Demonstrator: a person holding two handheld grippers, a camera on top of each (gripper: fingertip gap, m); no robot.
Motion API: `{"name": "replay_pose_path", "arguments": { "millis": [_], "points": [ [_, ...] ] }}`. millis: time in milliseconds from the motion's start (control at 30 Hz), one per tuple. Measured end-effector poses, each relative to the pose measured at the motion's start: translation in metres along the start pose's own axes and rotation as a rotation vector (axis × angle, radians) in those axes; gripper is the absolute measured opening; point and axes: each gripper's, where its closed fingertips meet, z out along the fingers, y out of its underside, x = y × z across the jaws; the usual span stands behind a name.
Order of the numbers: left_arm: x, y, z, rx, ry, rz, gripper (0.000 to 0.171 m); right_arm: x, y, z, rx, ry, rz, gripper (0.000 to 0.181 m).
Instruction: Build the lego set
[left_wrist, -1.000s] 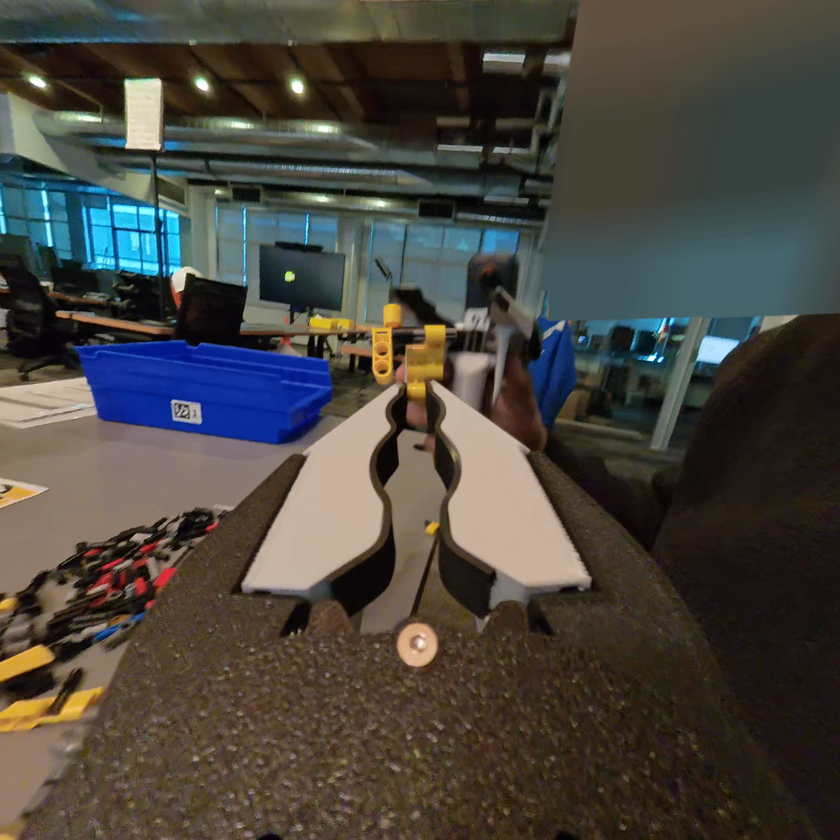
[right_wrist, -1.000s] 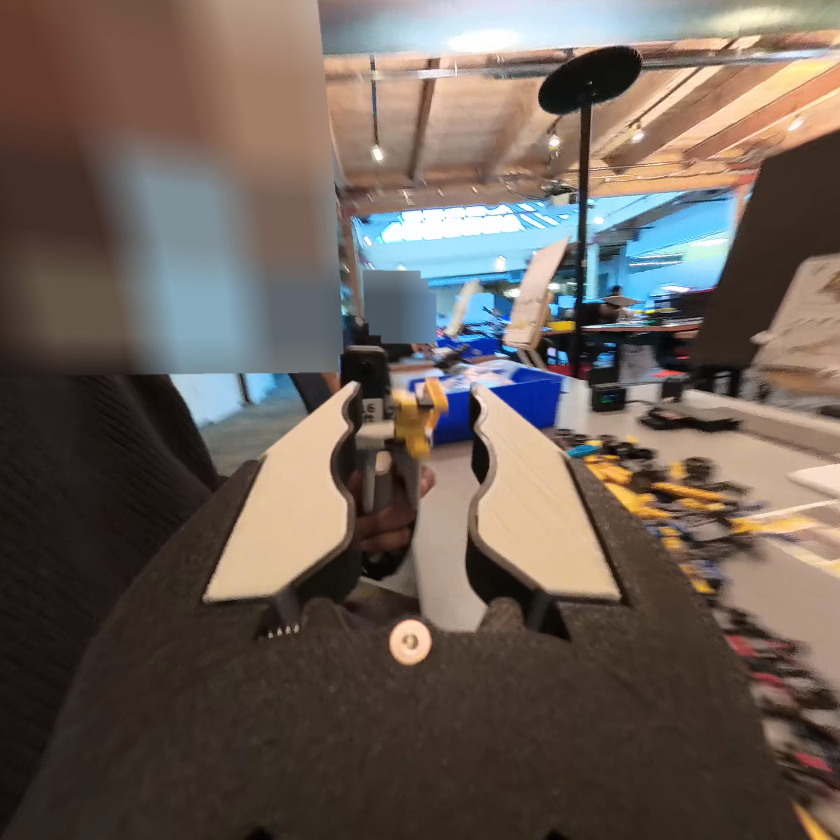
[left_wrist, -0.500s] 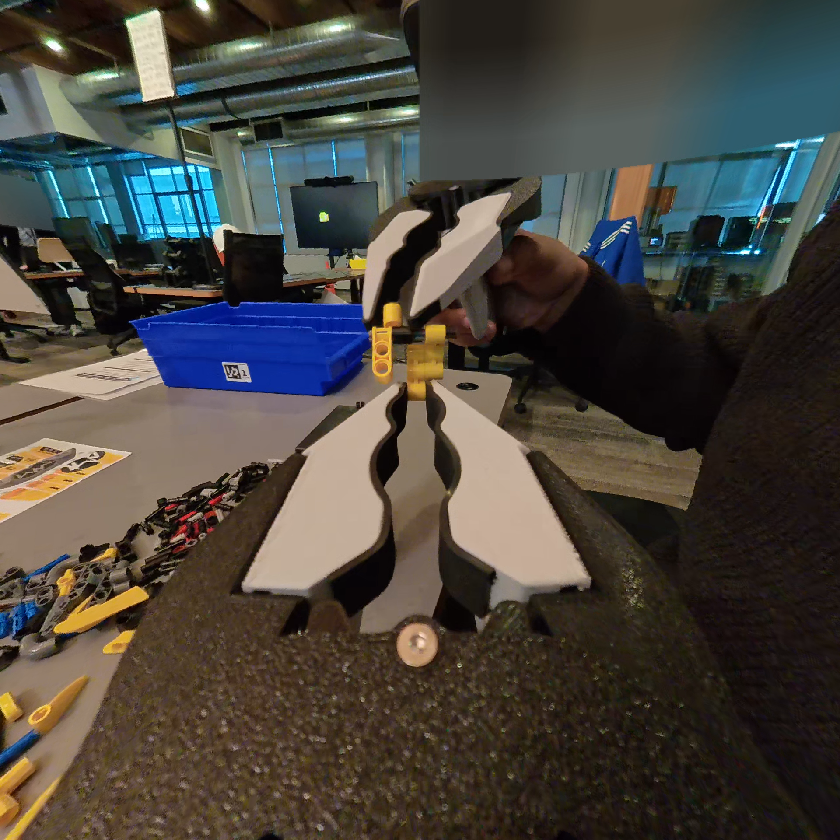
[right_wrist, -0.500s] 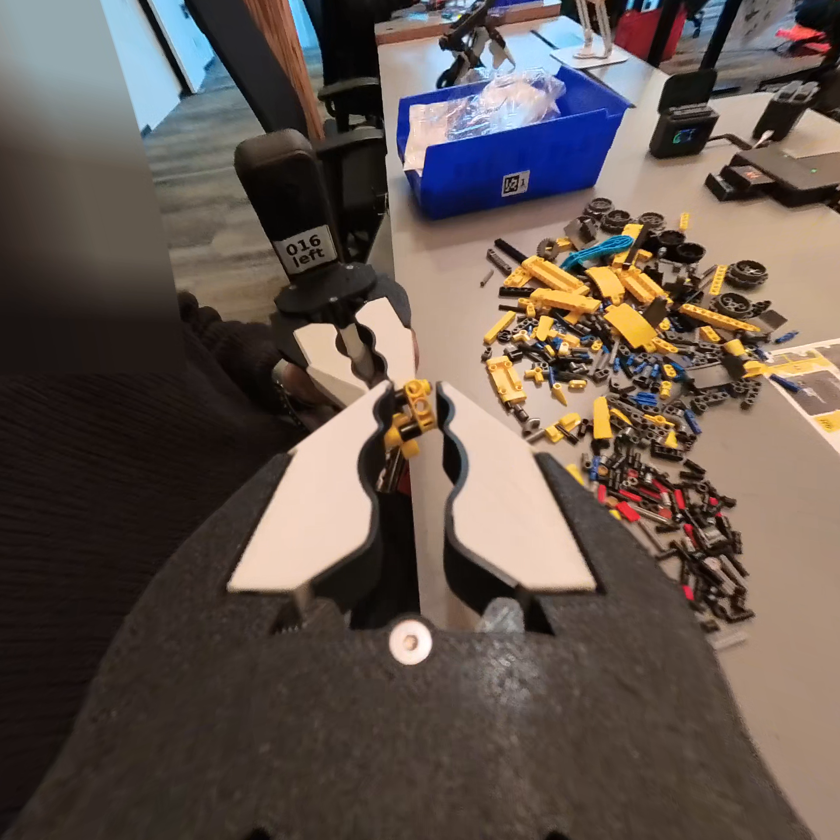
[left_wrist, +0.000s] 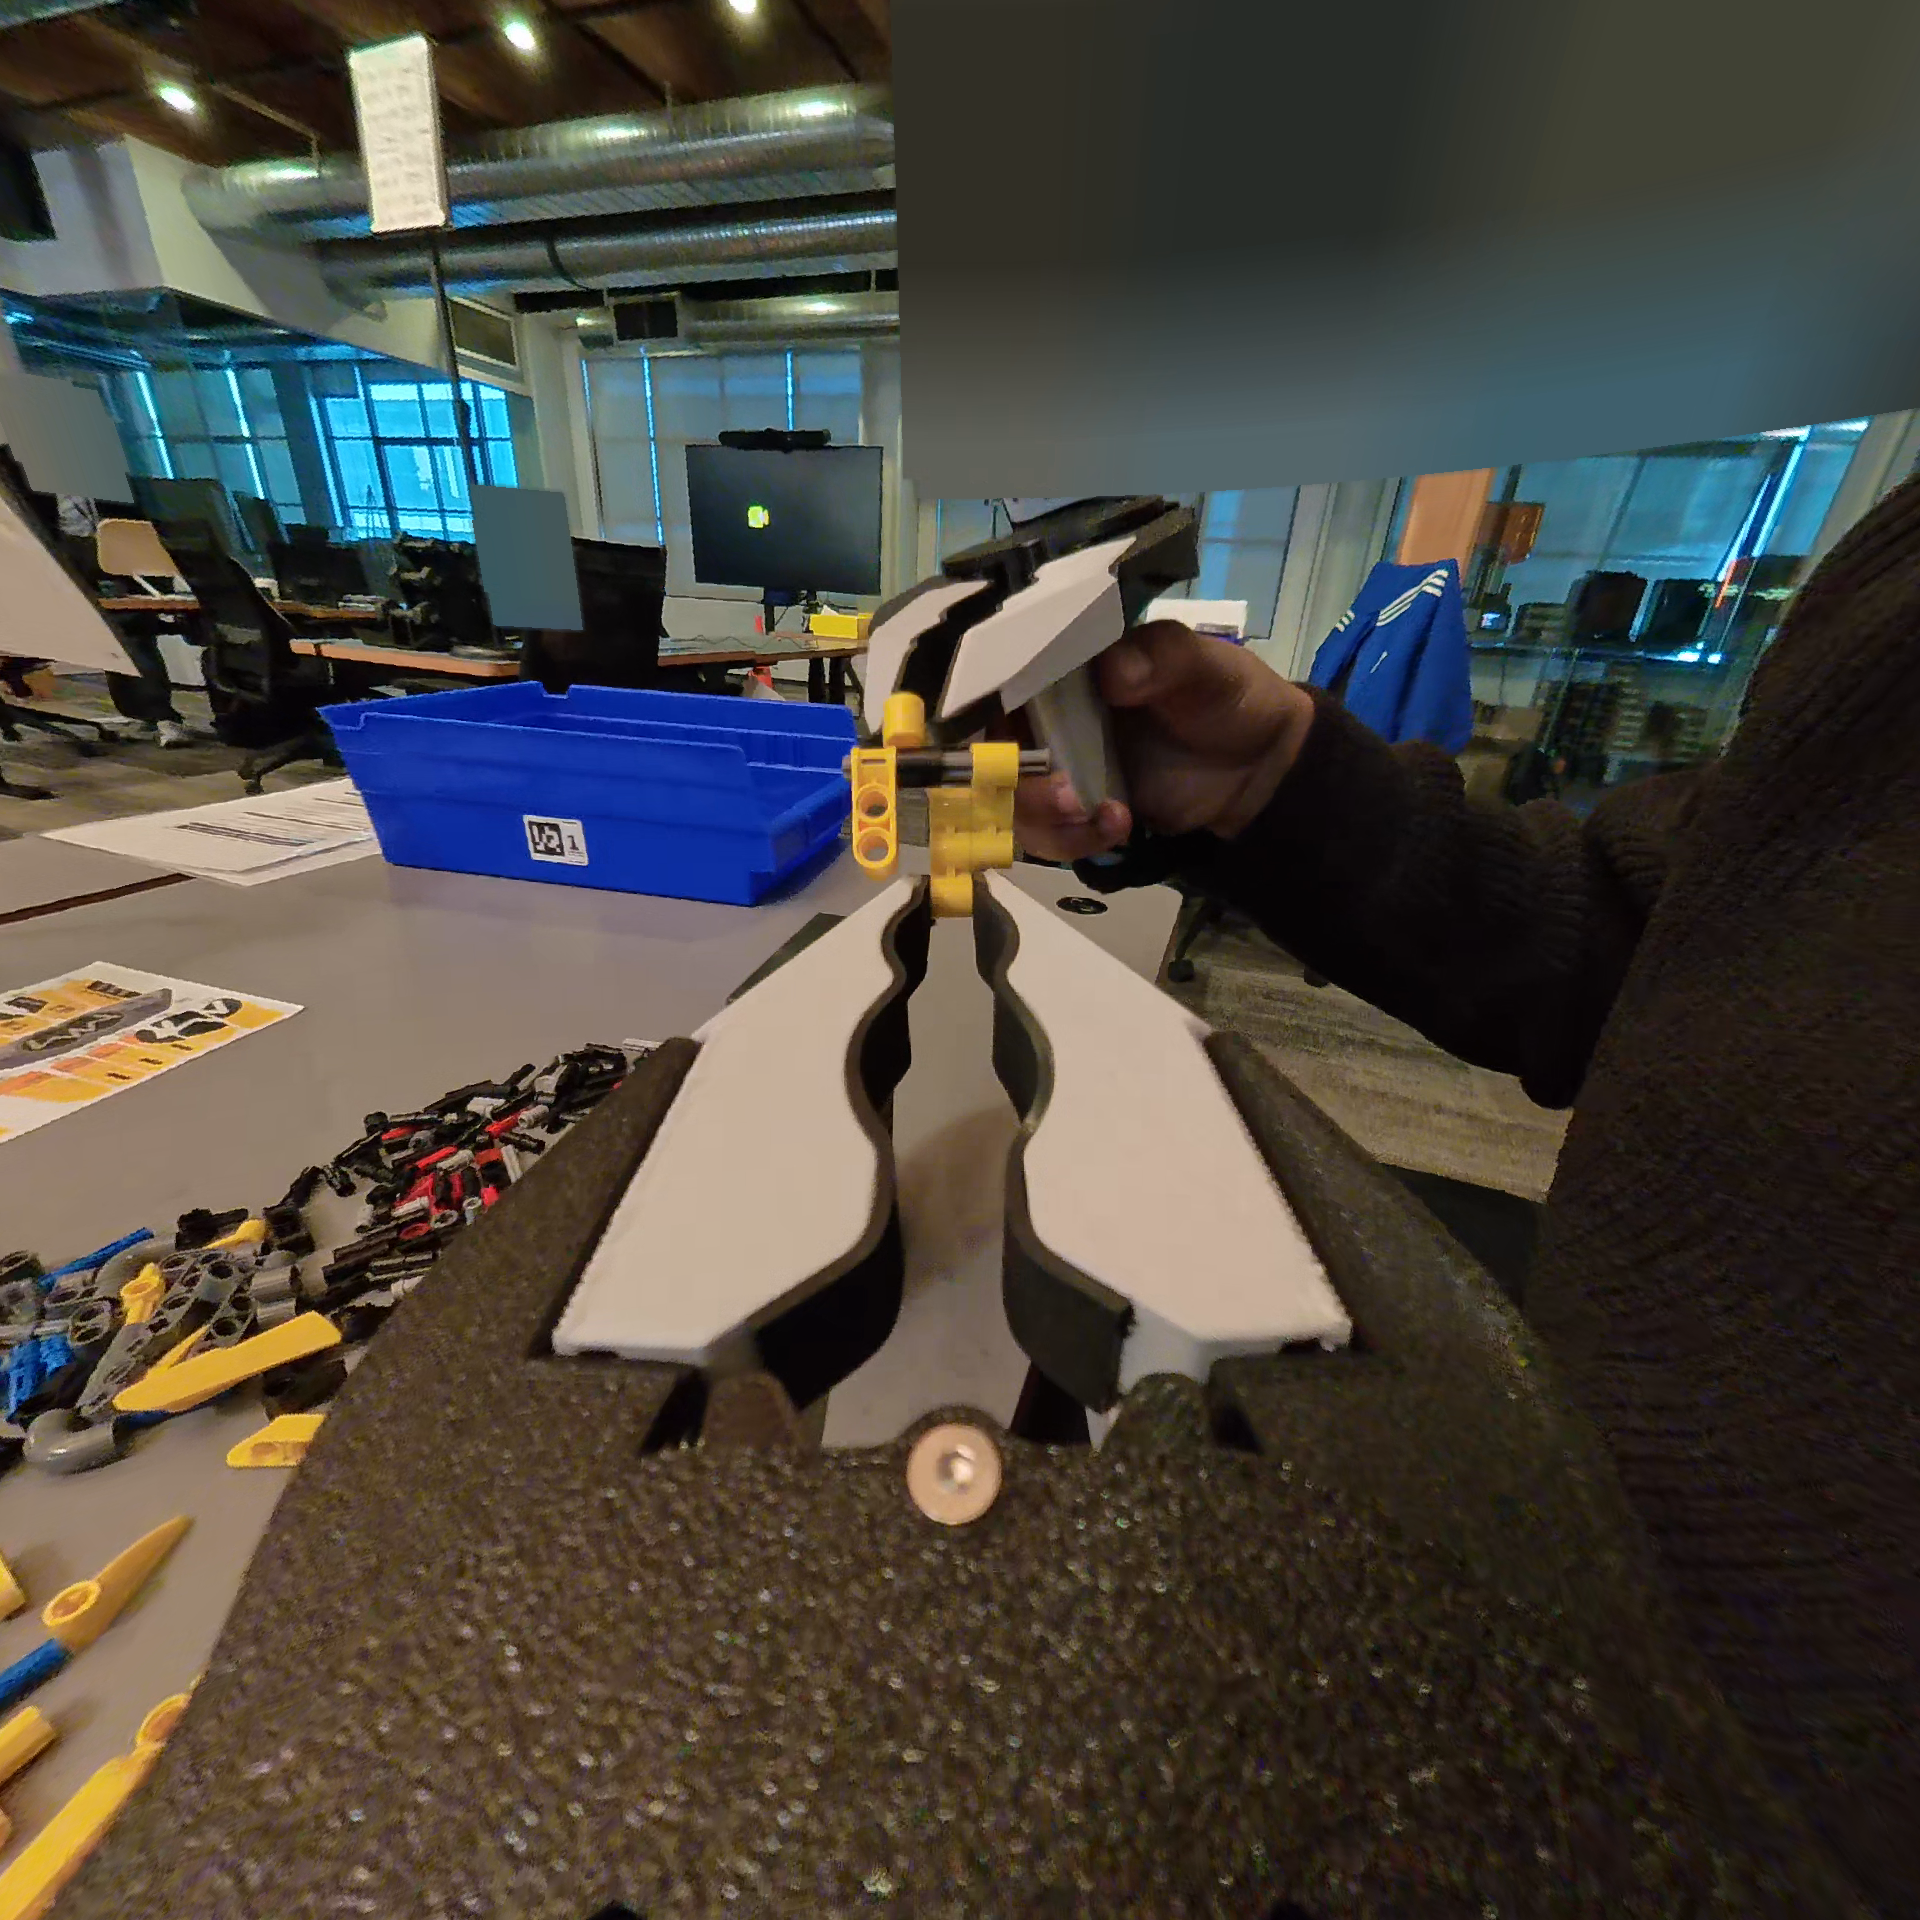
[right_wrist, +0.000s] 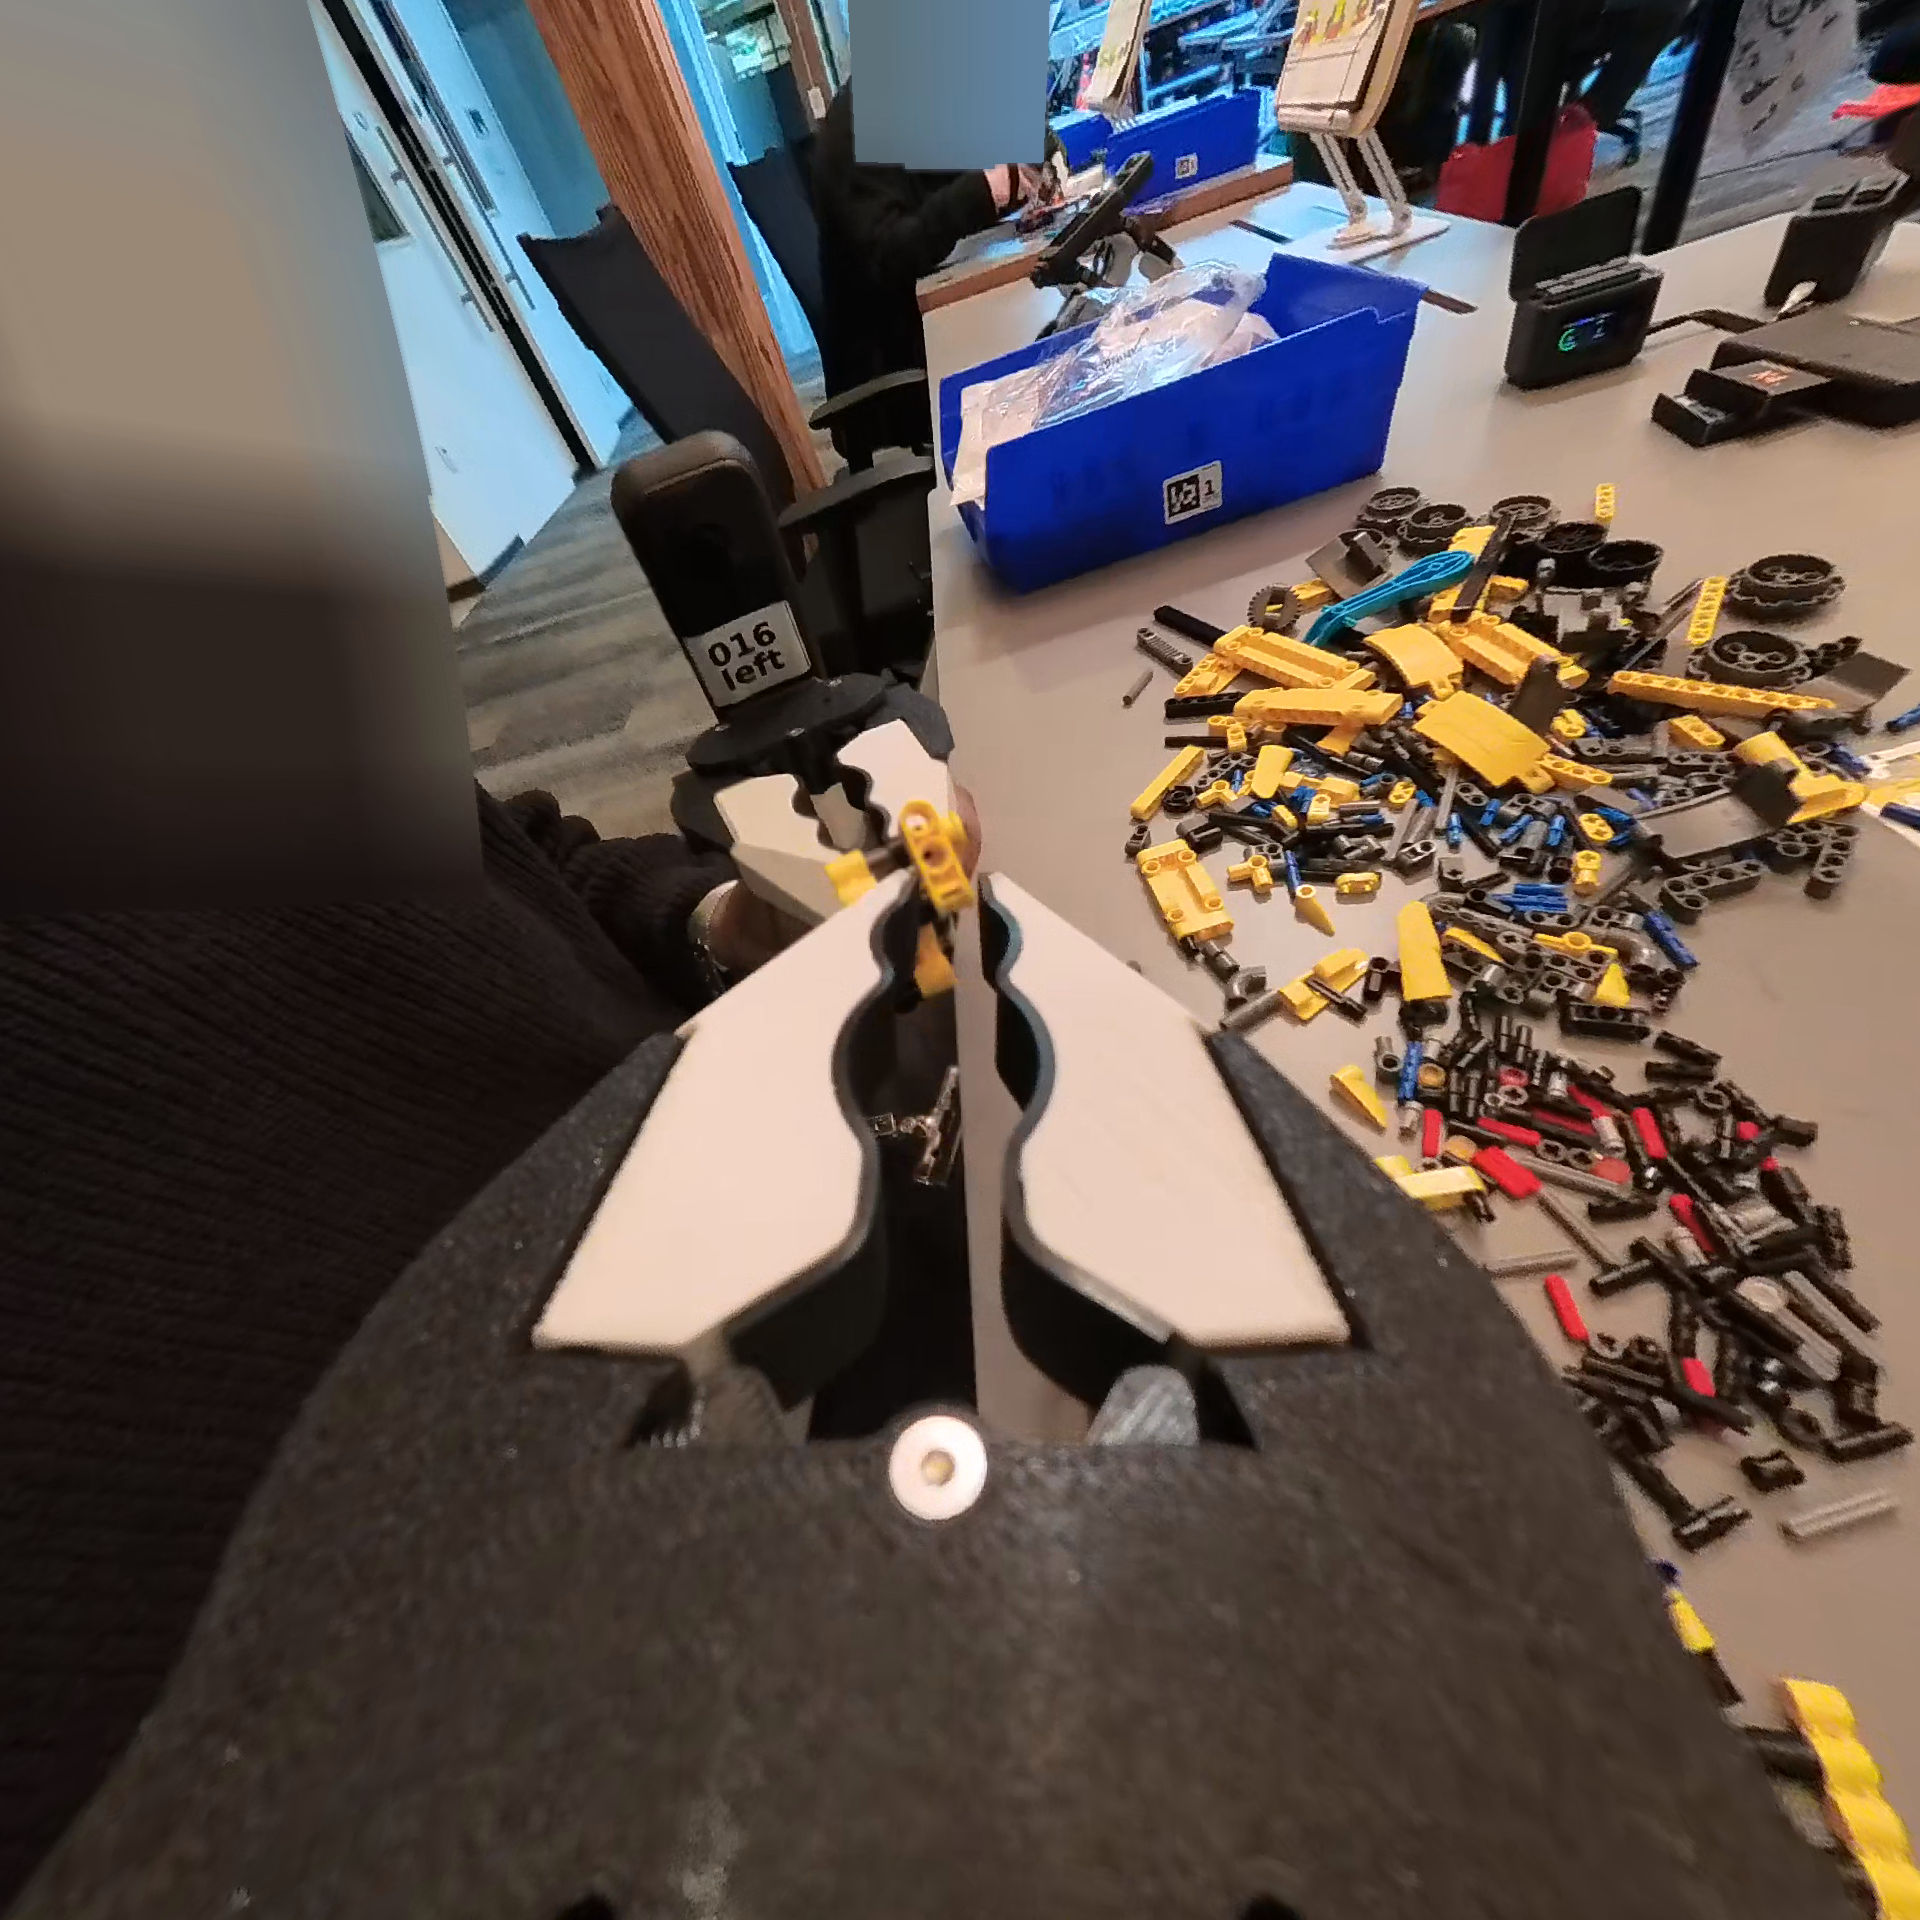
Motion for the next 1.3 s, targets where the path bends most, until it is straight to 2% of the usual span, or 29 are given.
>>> {"name": "replay_pose_path", "arguments": {
  "millis": [267,633,800,1033,1300],
  "points": [
    [-0.003,0.004,0.003,-0.035,-0.016,0.011,0.007,-0.001,-0.006,-0.002,0.031,-0.027,-0.018,0.014],
    [0.006,0.001,-0.001,0.004,0.052,-0.007,0.007,-0.026,0.008,-0.003,-0.092,-0.050,-0.292,0.039],
    [0.017,-0.002,0.000,0.016,0.093,0.004,0.007,-0.021,0.017,-0.002,-0.153,0.021,-0.365,0.038],
    [0.021,-0.003,0.001,0.020,0.098,0.021,0.007,-0.025,0.014,-0.005,-0.134,0.020,-0.371,0.037],
    [0.021,0.001,0.002,-0.004,0.096,0.033,0.007,-0.030,-0.004,-0.006,-0.119,0.025,-0.362,0.038]
  ]
}}
